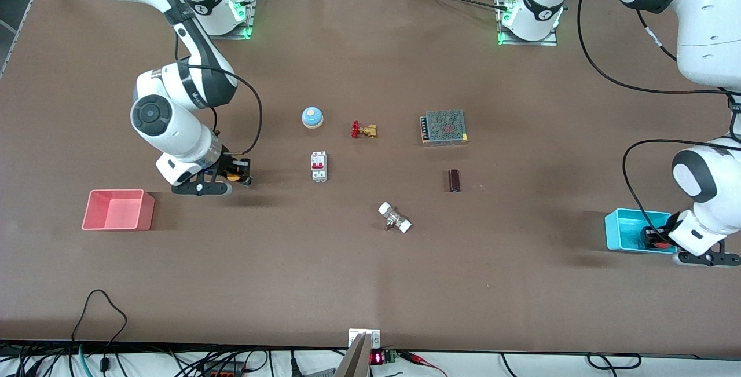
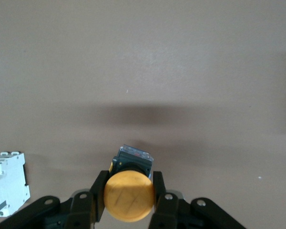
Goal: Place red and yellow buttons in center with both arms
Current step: 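Lift the yellow button with the right gripper while the left gripper lifts the red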
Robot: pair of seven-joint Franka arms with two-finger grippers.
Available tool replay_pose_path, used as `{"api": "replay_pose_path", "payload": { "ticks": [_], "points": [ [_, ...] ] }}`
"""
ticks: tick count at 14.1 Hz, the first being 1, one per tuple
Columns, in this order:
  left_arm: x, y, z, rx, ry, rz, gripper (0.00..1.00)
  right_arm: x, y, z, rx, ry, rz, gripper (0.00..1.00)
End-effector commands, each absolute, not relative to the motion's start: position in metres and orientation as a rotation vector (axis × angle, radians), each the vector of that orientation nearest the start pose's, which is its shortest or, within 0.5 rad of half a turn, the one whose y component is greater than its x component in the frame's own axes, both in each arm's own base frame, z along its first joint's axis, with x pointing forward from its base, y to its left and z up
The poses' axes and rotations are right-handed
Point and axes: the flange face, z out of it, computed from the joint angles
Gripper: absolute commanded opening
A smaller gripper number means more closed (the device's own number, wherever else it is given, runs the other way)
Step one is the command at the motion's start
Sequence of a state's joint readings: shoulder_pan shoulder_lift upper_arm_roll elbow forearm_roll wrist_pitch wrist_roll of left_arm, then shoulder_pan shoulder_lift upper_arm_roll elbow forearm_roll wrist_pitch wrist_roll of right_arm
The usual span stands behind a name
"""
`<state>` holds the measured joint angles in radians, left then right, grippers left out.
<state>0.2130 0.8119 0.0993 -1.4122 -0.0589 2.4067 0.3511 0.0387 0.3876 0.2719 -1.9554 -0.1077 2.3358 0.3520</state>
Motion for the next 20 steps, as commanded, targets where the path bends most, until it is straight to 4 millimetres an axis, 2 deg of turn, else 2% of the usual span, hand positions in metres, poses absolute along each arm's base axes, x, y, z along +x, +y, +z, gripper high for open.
{"api": "replay_pose_path", "payload": {
  "ticks": [1, 2, 3, 4, 5, 7, 8, 9, 11, 13, 14, 15, 16, 17, 19, 20],
  "points": [
    [0.708, 0.188, 0.306, -3.068, 0.147, -0.306, 0.24, 0.582, 0.189, 0.275, -3.156, -0.079, 0.006, 0.31],
    [0.703, 0.182, 0.329, -3.076, 0.156, -0.295, 0.24, 0.580, 0.188, 0.269, -3.163, -0.088, 0.019, 0.31],
    [0.698, 0.163, 0.343, -3.104, 0.186, -0.257, 0.23, 0.578, 0.190, 0.264, -3.165, -0.097, 0.032, 0.32],
    [0.691, 0.149, 0.354, -3.129, 0.203, -0.218, 0.22, 0.576, 0.193, 0.261, -3.166, -0.108, 0.038, 0.37],
    [0.681, 0.134, 0.358, -3.150, 0.229, -0.165, 0.22, 0.574, 0.198, 0.255, -3.167, -0.122, 0.049, 0.37],
    [0.662, 0.115, 0.348, -3.185, 0.195, -0.044, 0.22, 0.573, 0.198, 0.247, -3.199, -0.089, 0.049, 0.37],
    [0.649, 0.101, 0.332, -3.205, 0.175, 0.069, 0.21, 0.571, 0.201, 0.241, -3.220, -0.056, 0.043, 0.37],
    [0.640, 0.084, 0.317, -3.213, 0.174, 0.141, 0.20, 0.566, 0.215, 0.238, -3.230, -0.051, 0.030, 0.37],
    [0.634, 0.046, 0.301, -3.215, 0.149, 0.205, 0.20, 0.566, 0.218, 0.235, -3.220, -0.027, 0.014, 0.37],
    [0.631, 0.019, 0.294, -3.215, 0.094, 0.229, 0.19, 0.567, 0.218, 0.230, -3.216, -0.026, 0.014, 0.37],
    [0.628, 0.015, 0.286, -3.213, 0.093, 0.247, 0.19, 0.567, 0.218, 0.229, -3.214, -0.026, 0.014, 0.40],
    [0.621, 0.014, 0.274, -3.212, 0.092, 0.252, 0.19, 0.566, 0.218, 0.228, -3.213, -0.027, 0.013, 0.45],
    [0.613, 0.015, 0.261, -3.212, 0.085, 0.255, 0.19, 0.567, 0.218, 0.229, -3.213, -0.026, 0.010, 0.55],
    [0.606, 0.015, 0.248, -3.214, 0.076, 0.243, 0.19, 0.567, 0.217, 0.229, -3.213, -0.024, 0.010, 0.59],
    [0.597, 0.013, 0.229, -3.237, 0.033, 0.190, 0.19, 0.568, 0.216, 0.229, -3.213, -0.019, 0.010, 0.82],
    [0.594, 0.013, 0.223, -3.236, 0.025, 0.180, 0.19, 0.569, 0.215, 0.231, -3.210, -0.008, 0.008, 1.00]
  ]
}}
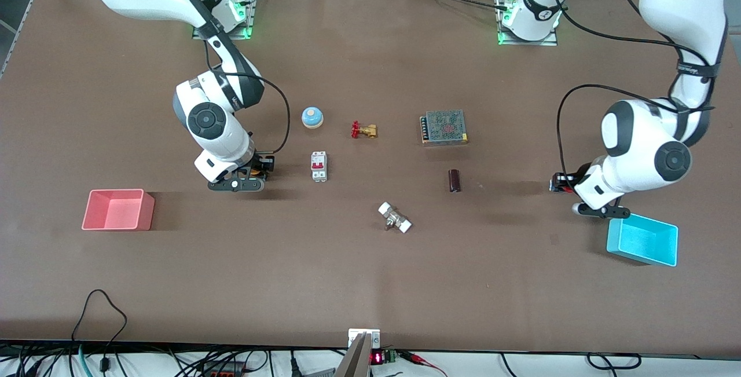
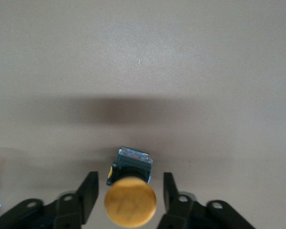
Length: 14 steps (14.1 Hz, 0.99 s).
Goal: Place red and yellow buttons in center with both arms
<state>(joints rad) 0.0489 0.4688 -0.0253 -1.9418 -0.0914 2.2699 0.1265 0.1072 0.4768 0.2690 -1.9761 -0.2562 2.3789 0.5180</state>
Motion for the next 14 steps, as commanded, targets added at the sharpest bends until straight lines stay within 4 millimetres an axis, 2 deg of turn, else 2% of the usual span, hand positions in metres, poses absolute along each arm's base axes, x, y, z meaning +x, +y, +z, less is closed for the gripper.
{"api": "replay_pose_path", "payload": {
  "ticks": [1, 3, 4, 5, 7, 8, 9, 10, 11, 12, 13, 14],
  "points": [
    [0.593, 0.013, 0.221, -3.236, 0.022, 0.185, 0.19, 0.573, 0.214, 0.238, -3.207, -0.009, -0.012, 1.00],
    [0.589, 0.013, 0.219, -3.232, -0.057, 0.203, 0.19, 0.590, 0.208, 0.283, -3.200, 0.018, -0.091, 1.00],
    [0.587, 0.009, 0.217, -3.229, -0.095, 0.214, 0.19, 0.596, 0.207, 0.313, -3.210, 0.033, -0.103, 1.00],
    [0.584, -0.004, 0.213, -3.227, -0.127, 0.226, 0.19, 0.606, 0.205, 0.347, -3.195, 0.086, -0.098, 1.00],
    [0.581, -0.007, 0.210, -3.224, -0.156, 0.233, 0.20, 0.618, 0.206, 0.422, -3.129, 0.080, -0.040, 1.00],
    [0.580, -0.007, 0.209, -3.223, -0.156, 0.235, 0.20, 0.622, 0.190, 0.456, -3.126, 0.065, -0.011, 1.00],
    [0.579, -0.008, 0.208, -3.223, -0.154, 0.235, 0.22, 0.626, 0.163, 0.481, -3.131, 0.101, 0.006, 1.00],
    [0.578, -0.009, 0.206, -3.223, -0.152, 0.240, 0.30, 0.623, 0.137, 0.515, -3.131, 0.129, 0.029, 1.00],
    [0.578, -0.009, 0.207, -3.223, -0.152, 0.235, 0.54, 0.618, 0.121, 0.537, -3.145, 0.106, 0.050, 1.00],
    [0.582, -0.010, 0.214, -3.225, -0.140, 0.216, 0.86, 0.612, 0.098, 0.566, -3.152, 0.084, 0.038, 1.00],
    [0.584, -0.010, 0.228, -3.230, -0.118, 0.183, 1.00, 0.607, 0.076, 0.580, -3.158, 0.060, 0.035, 1.00],
    [0.591, -0.010, 0.247, -3.233, -0.120, 0.126, 1.00, 0.599, 0.055, 0.595, -3.164, 0.053, 0.030, 1.00]
  ]
}}
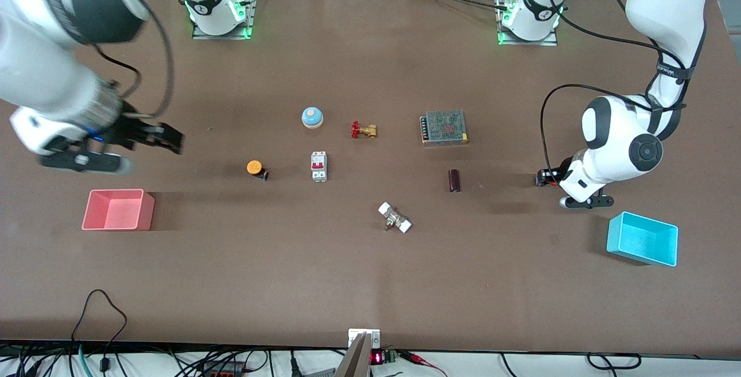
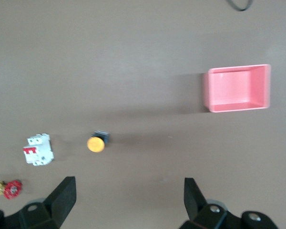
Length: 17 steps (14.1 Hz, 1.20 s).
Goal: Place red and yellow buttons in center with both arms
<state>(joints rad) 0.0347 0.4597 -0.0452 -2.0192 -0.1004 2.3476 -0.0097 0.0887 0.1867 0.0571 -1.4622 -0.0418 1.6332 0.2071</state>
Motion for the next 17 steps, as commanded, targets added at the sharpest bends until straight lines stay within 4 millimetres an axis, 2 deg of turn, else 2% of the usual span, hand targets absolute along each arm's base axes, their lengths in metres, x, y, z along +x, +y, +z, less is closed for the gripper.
{"api": "replay_pose_path", "payload": {
  "ticks": [1, 2, 3, 5, 7, 9, 13, 16, 17],
  "points": [
    [0.601, -0.014, 0.272, -3.235, -0.102, 0.057, 1.00, 0.592, 0.036, 0.605, -3.165, 0.070, 0.045, 1.00],
    [0.608, -0.024, 0.297, -3.234, -0.066, 0.011, 1.00, 0.582, 0.023, 0.620, -3.164, 0.097, 0.036, 1.00],
    [0.616, -0.027, 0.320, -3.233, -0.053, -0.033, 1.00, 0.571, 0.020, 0.627, -3.164, 0.106, 0.046, 1.00],
    [0.630, -0.026, 0.362, -3.235, -0.045, -0.120, 1.00, 0.564, 0.016, 0.610, -3.163, 0.122, 0.119, 1.00],
    [0.640, -0.022, 0.402, -3.238, -0.046, -0.112, 1.00, 0.566, 0.016, 0.591, -3.161, 0.121, 0.129, 1.00],
    [0.648, -0.022, 0.441, -3.243, -0.040, -0.087, 1.00, 0.566, 0.014, 0.591, -3.147, 0.130, 0.127, 1.00],
    [0.638, 0.003, 0.506, -3.236, -0.098, -0.074, 1.00, 0.566, 0.014, 0.590, -3.147, 0.135, 0.132, 1.00],
    [0.635, 0.004, 0.562, -3.235, -0.131, -0.065, 1.00, 0.566, 0.016, 0.590, -3.147, 0.143, 0.132, 1.00],
    [0.635, 0.005, 0.570, -3.223, -0.132, -0.065, 1.00, 0.566, 0.017, 0.590, -3.147, 0.145, 0.132, 1.00]
  ]
}}
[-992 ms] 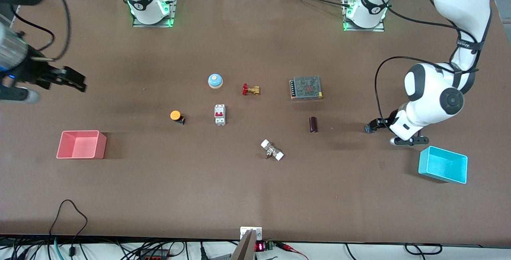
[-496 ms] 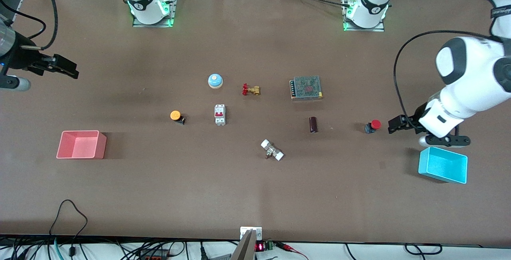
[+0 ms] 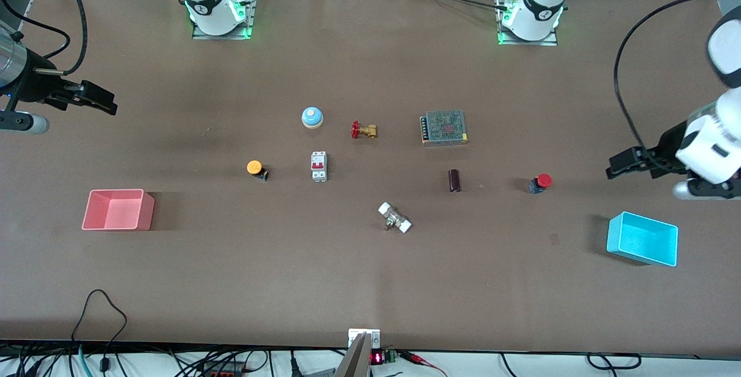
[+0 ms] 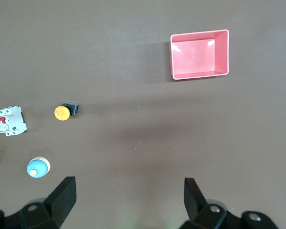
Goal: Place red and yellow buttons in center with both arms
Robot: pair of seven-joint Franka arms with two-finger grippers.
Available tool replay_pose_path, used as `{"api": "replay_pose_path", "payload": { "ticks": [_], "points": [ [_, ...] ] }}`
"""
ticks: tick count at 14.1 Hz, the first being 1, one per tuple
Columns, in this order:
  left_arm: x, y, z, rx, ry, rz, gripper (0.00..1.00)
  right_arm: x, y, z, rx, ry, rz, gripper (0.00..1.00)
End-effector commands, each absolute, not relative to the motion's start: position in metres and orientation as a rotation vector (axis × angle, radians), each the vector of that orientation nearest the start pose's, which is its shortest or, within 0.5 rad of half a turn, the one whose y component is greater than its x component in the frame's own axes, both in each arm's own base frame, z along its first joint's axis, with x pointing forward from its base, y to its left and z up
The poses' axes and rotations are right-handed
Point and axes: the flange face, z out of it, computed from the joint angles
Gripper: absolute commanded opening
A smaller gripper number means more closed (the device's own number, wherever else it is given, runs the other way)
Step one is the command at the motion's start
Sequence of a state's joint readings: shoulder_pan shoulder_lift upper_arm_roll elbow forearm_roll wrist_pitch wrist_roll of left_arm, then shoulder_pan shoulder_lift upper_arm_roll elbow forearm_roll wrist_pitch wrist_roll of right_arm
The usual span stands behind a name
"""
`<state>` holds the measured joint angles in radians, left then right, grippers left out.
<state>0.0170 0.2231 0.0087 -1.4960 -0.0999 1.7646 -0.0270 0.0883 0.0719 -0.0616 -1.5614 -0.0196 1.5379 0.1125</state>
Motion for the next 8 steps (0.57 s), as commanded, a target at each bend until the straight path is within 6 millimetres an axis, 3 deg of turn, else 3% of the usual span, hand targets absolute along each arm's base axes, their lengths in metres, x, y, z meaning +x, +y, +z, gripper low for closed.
{"api": "replay_pose_path", "payload": {
  "ticks": [1, 8],
  "points": [
    [0.633, 0.008, 0.574, -3.204, -0.128, -0.068, 1.00, 0.566, 0.017, 0.590, -3.147, 0.145, 0.132, 1.00],
    [0.618, 0.012, 0.580, -3.194, -0.107, 0.020, 1.00, 0.567, 0.019, 0.590, -3.147, 0.138, 0.125, 1.00]
  ]
}}
